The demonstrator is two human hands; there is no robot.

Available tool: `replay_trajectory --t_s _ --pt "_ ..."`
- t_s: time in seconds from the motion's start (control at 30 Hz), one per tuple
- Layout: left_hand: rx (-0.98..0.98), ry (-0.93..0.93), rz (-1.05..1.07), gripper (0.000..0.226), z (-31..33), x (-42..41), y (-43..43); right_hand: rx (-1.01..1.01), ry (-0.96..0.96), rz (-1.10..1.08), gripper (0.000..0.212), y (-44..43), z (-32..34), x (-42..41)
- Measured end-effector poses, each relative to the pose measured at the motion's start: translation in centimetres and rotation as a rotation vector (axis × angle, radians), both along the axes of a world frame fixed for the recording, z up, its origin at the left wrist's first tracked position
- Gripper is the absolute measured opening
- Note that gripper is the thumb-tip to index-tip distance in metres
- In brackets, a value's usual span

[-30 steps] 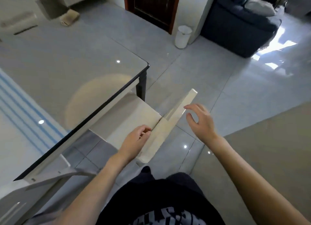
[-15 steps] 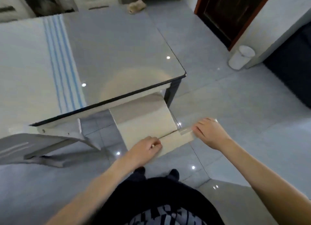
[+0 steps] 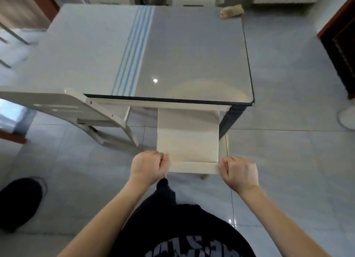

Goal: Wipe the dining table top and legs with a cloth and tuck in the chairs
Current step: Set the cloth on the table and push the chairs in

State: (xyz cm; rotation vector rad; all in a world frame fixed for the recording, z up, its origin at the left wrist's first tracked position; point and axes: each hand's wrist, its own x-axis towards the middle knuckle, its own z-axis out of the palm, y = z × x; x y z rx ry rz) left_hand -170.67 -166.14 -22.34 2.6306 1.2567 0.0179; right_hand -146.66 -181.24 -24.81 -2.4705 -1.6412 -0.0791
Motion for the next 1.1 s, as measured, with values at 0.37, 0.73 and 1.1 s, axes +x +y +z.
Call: replay_trajectory --t_s 0.37,0.73,1.1 --pt "0.006 0.056 0.111 0.047 -0.7 4.7 2.2 -0.008 -0.024 0.026 0.045 3.9 0.4 5.7" --pt "-0.012 0.131 0.160 0.043 0.0 5.7 7.1 0.048 0.029 0.054 0.045 8.0 0.4 5.8" --pt "0.042 0.141 0.132 0.045 0.8 7.9 10.0 0.012 0.009 0.032 0.052 11.2 1.1 7.9"
